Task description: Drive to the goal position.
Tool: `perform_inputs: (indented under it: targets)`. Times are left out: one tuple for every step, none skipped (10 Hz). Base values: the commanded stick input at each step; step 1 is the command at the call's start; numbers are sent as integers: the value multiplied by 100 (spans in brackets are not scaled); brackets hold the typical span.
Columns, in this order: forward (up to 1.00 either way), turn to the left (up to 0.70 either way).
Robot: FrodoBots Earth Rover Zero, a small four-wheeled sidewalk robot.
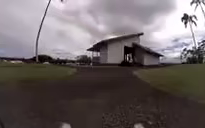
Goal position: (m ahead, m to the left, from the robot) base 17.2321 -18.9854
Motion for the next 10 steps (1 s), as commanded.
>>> perform_inputs:
  targets:
    - [70, 0]
    - [70, 0]
    - [70, 0]
    - [70, 0]
    - [70, 1]
    - [70, 5]
    - [70, 13]
    - [70, 13]
    - [70, 8]
    - [70, 1]
